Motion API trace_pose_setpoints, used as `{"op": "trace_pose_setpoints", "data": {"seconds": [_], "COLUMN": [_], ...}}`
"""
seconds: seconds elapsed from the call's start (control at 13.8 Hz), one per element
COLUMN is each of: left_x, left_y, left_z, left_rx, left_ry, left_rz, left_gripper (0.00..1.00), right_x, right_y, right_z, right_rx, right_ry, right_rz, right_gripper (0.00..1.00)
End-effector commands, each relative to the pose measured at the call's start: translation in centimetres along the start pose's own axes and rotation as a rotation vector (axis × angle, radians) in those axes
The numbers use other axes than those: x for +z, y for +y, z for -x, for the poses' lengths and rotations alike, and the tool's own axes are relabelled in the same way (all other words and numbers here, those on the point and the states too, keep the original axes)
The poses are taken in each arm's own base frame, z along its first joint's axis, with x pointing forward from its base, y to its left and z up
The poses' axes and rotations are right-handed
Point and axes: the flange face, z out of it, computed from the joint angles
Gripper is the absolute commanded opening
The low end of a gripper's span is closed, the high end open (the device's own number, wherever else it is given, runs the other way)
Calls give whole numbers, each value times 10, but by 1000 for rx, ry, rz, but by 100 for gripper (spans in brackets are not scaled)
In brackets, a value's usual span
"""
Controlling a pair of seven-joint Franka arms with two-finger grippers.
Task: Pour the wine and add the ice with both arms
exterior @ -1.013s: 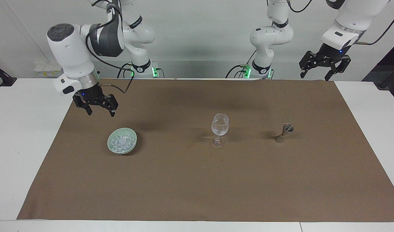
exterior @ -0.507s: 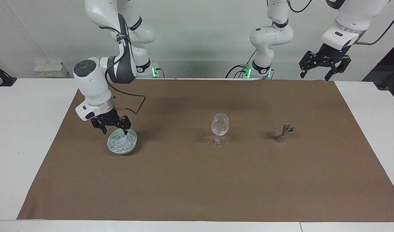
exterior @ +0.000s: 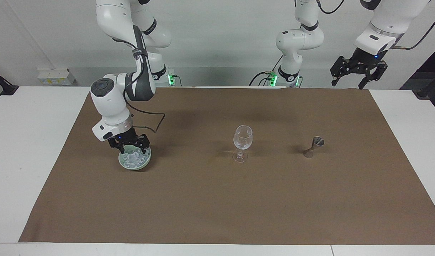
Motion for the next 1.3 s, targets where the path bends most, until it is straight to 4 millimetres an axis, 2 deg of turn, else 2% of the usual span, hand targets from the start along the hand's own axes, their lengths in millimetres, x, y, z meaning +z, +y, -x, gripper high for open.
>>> {"op": "trace_pose_setpoints", "data": {"seconds": [0.0,0.22,0.29,0.43,0.94,1.23], "left_x": [-7,-7,-7,-7,-7,-7], "left_y": [-1,-1,-1,-1,-1,-1], "left_z": [2,2,2,2,2,2], "left_rx": [3,3,3,3,3,3], "left_ry": [9,9,9,9,9,9], "left_rz": [7,7,7,7,7,7], "left_gripper": [100,100,100,100,100,100], "right_x": [8,9,10,16,17,20], "right_y": [1,1,1,1,0,6], "right_z": [3,3,4,4,8,12], "right_rx": [-20,-24,-24,-30,-36,-28], "right_ry": [8,6,5,5,-17,-26], "right_rz": [5,6,6,5,8,10], "right_gripper": [92,89,82,77,73,59]}}
